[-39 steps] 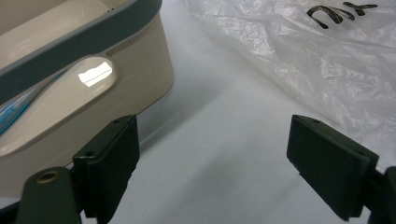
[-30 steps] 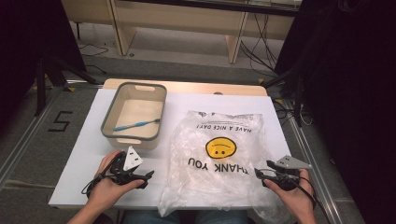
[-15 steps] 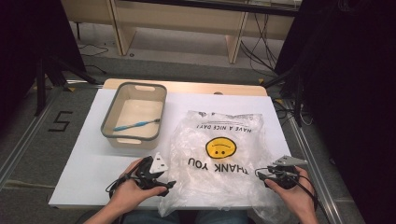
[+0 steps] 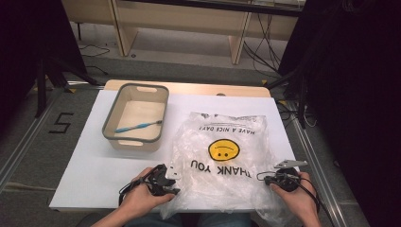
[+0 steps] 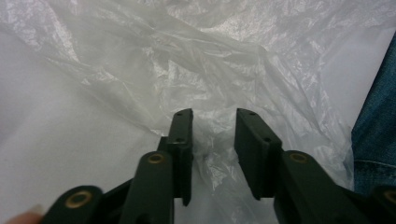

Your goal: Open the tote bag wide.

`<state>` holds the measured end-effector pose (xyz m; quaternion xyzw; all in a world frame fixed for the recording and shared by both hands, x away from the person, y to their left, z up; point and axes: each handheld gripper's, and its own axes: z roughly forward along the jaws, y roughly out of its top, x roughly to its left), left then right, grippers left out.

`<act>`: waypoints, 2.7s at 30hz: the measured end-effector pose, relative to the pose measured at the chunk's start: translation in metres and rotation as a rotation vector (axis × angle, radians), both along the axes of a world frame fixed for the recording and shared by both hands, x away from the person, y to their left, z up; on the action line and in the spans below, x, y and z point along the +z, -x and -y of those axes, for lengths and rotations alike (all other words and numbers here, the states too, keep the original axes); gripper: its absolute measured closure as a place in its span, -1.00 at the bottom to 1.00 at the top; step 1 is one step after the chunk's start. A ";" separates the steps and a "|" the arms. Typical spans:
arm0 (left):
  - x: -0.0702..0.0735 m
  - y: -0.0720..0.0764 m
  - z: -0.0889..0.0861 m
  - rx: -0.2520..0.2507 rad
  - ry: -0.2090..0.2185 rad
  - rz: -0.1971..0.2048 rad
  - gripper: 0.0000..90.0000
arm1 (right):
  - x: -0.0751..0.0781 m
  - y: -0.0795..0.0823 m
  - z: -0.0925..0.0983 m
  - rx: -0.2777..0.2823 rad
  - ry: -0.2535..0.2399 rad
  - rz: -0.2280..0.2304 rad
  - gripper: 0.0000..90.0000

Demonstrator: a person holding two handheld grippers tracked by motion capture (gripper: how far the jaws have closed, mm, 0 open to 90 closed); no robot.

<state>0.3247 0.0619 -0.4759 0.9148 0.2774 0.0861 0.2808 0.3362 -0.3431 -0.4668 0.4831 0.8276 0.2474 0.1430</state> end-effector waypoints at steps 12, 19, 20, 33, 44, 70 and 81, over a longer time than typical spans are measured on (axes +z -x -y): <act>0.004 -0.008 0.003 0.006 -0.041 0.051 0.99 | 0.000 -0.001 -0.001 -0.032 -0.038 -0.009 1.00; 0.007 -0.019 -0.003 0.046 -0.041 0.088 0.99 | 0.004 -0.001 -0.001 -0.045 -0.055 0.026 1.00; 0.007 -0.020 -0.003 0.056 -0.036 0.094 0.99 | 0.004 -0.001 -0.001 -0.047 -0.055 0.031 1.00; 0.011 -0.056 0.008 0.120 -0.057 0.171 0.99 | 0.006 -0.003 -0.002 -0.102 -0.083 0.073 1.00; 0.020 -0.095 0.032 0.194 -0.071 0.276 0.99 | 0.004 -0.001 -0.005 -0.138 -0.107 0.095 1.00; 0.054 -0.054 -0.001 0.207 0.187 0.336 -0.17 | 0.013 0.000 -0.008 -0.088 -0.099 0.248 0.40; 0.030 -0.015 -0.024 0.132 0.184 0.257 -0.22 | 0.024 -0.013 -0.062 0.174 -0.170 0.299 0.15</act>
